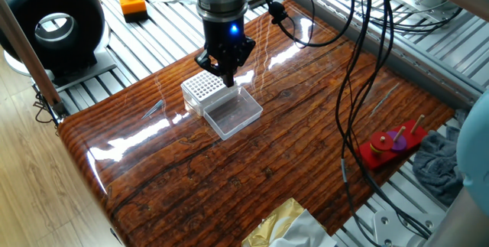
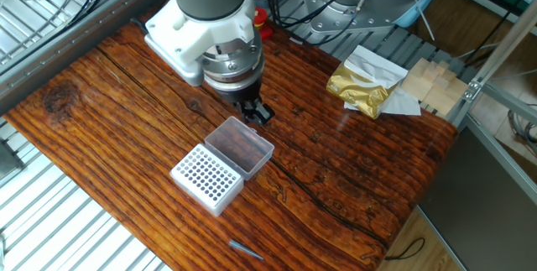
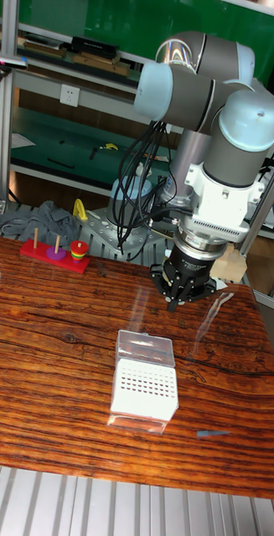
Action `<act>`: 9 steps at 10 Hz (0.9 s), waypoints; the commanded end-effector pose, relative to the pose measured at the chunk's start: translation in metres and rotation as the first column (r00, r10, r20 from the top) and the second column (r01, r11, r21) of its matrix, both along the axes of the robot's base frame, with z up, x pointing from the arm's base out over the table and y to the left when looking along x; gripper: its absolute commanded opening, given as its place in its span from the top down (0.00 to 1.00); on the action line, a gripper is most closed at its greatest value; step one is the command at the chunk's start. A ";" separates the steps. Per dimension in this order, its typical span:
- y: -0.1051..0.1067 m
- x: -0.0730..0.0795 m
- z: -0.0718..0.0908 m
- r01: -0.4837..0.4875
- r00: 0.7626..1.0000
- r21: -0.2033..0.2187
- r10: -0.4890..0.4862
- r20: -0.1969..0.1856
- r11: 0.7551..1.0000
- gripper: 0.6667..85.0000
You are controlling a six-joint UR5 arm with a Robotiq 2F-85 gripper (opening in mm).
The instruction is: Insert a medium pipette tip into the holder for medium pipette tips
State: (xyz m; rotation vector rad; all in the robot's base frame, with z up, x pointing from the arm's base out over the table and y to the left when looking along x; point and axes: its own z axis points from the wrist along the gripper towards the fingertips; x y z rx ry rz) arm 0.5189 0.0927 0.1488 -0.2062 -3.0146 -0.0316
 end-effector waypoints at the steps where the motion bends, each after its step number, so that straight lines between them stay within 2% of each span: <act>1: 0.000 0.002 0.003 0.005 1.000 -0.003 -0.005 0.019 1.000 1.00; 4: -0.003 0.002 0.004 -0.009 1.000 -0.013 0.009 0.019 1.000 1.00; 6: -0.004 0.007 0.004 -0.025 0.999 -0.017 0.026 0.041 1.000 1.00; 8: -0.007 0.008 0.003 -0.040 0.998 -0.025 0.041 0.045 0.999 1.00; 9: -0.008 0.011 0.003 -0.078 0.995 -0.029 0.080 0.055 0.996 1.00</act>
